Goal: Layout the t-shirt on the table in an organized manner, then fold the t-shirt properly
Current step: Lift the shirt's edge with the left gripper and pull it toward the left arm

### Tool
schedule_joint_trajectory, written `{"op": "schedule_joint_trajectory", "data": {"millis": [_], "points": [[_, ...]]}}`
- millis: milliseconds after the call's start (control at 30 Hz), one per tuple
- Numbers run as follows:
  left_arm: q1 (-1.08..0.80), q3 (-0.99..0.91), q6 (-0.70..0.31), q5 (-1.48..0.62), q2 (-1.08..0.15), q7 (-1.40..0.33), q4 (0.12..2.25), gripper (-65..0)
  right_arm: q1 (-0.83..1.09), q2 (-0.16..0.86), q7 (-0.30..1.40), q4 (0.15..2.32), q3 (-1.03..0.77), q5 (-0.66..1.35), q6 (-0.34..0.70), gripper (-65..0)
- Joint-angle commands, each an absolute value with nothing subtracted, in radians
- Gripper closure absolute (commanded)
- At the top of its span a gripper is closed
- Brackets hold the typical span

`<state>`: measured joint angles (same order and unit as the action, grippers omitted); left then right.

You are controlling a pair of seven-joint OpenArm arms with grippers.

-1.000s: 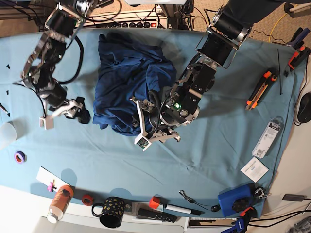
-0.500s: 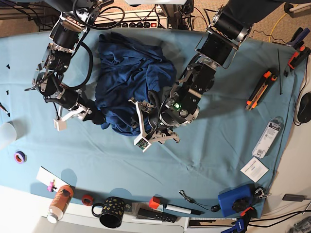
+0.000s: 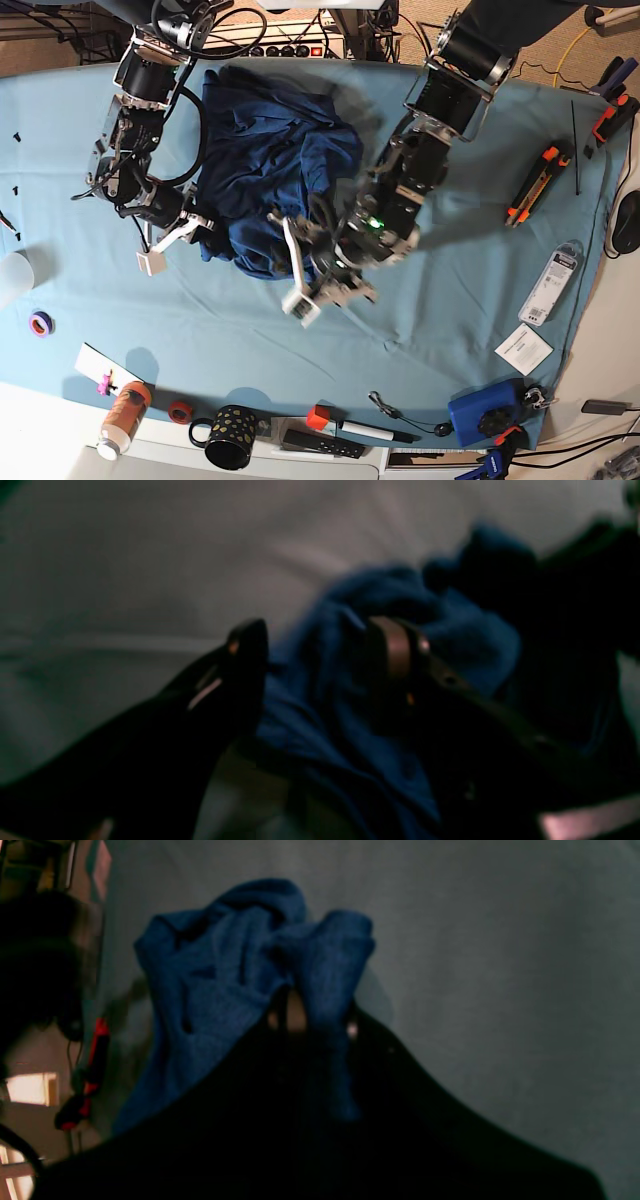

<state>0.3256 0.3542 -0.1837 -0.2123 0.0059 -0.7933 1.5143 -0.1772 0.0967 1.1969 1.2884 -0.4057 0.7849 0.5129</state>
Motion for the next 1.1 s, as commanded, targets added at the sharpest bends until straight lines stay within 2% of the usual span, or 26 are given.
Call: {"op": "schedule_joint_trajectory", "data": {"millis": [0,133,200,400,600,867,1067], "points": [[0.352,0.324,-0.181,-0.240,0.014,-0.802,1.553,-31.9,-0.197,0.105,1.188,1.301,-0.416,0.792,0.516,0.0],[0.343,0.189,-0.199,-0.369,0.013,-0.931,1.575,-39.7,-0.197,0.105,1.188,1.301,-0.441,0.792,0.517,0.0],[0.314,0.121,-0.229,-0.444,0.004,-0.963,1.575,-41.1,-0.197,0.108,1.189,1.301,-0.440,0.792,0.517,0.0],[0.188,0.016,-0.316,-0.705,-0.096,-1.051,1.575,-41.0,-0.197,0.109,1.195,1.301,-0.440,0.792,0.517,0.0],[0.019,-0.003,-0.343,-0.846,-0.183,-1.084,1.575,-41.1,-0.197,0.109,1.195,1.301,-0.440,0.792,0.517,0.0],[-0.141,-0.003,-0.413,-1.000,-0.189,-1.135,1.575,-41.0,-0.197,0.109,1.196,1.301,-0.440,0.792,0.517,0.0],[-0.225,-0.002,-0.420,-1.010,-0.188,-1.138,1.575,-41.1,-0.197,0.109,1.196,1.301,-0.440,0.792,0.517,0.0]]}}
